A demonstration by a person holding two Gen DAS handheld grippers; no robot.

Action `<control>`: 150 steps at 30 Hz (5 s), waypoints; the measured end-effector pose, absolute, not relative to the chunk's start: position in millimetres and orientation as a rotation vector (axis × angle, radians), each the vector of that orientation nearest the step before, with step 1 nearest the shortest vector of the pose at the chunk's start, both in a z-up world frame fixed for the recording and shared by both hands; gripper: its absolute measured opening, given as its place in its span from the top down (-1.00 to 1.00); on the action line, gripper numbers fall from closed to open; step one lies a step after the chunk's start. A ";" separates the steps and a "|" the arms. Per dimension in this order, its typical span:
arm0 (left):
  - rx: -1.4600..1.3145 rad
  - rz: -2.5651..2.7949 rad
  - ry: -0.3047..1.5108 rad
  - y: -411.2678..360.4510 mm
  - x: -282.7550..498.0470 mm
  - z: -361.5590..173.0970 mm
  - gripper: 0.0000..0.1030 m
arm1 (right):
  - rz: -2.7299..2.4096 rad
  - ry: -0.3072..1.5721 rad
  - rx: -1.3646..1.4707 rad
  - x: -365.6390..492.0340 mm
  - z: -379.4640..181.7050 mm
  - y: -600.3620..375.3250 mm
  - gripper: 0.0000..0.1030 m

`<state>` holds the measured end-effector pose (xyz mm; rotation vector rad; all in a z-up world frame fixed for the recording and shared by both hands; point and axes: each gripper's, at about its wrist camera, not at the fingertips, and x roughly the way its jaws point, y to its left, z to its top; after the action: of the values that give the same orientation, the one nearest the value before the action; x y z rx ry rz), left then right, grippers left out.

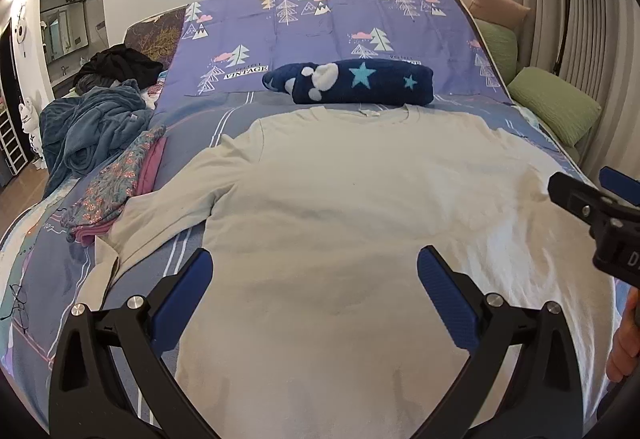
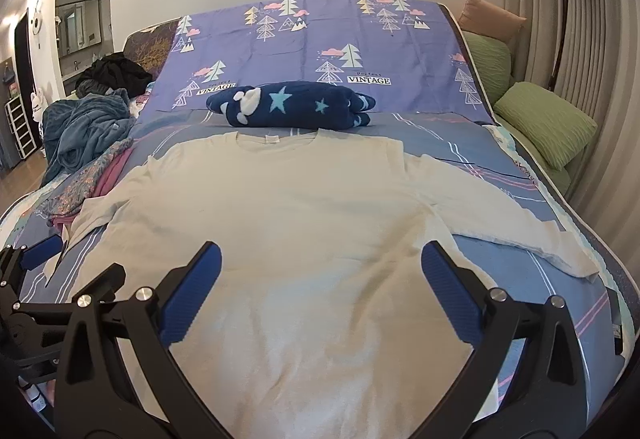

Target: Fold small clothes

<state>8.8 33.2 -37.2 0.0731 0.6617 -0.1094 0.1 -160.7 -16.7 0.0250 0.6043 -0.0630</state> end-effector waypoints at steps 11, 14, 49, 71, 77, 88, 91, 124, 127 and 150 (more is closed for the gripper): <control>-0.042 0.047 0.740 136.6 20.7 -54.5 -0.31 | -0.032 0.624 -0.015 13.5 -19.6 -139.8 -0.96; -0.056 0.198 0.783 191.8 25.5 -71.3 -0.09 | -0.019 0.641 -0.031 19.8 -22.8 -131.2 -0.96; -0.104 -0.311 0.823 143.0 50.5 -42.8 0.94 | 0.260 0.799 0.041 56.8 -21.5 -91.1 -0.96; -0.106 -0.392 0.873 107.0 29.5 -52.6 0.94 | 0.710 1.347 0.744 102.5 -85.4 -48.1 -0.34; -0.101 -0.400 0.875 102.5 27.2 -52.3 0.94 | 0.693 1.490 0.969 112.0 -114.0 -32.3 -0.45; -0.058 -0.440 0.835 61.0 59.8 -30.0 0.94 | 0.555 1.144 0.435 149.6 -34.4 -34.9 0.88; -0.036 -0.471 0.784 34.6 79.5 -4.7 0.94 | 0.531 1.069 0.351 166.5 -6.5 -56.4 0.88; 0.113 -0.643 0.821 -126.1 162.8 -21.7 0.14 | 0.040 0.988 0.210 224.7 -69.7 -301.3 0.51; 0.152 -0.508 0.726 -66.3 148.7 -11.2 -0.06 | 0.045 0.984 0.248 214.0 -66.4 -310.3 0.50; -0.105 -0.229 0.882 145.7 125.3 -92.8 0.10 | 0.430 0.946 -0.188 231.0 -4.0 -61.0 -0.41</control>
<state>125.3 145.7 -92.8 -0.1048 0.8821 -0.2292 231.0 -61.0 -4.0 -0.1880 0.9459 0.4299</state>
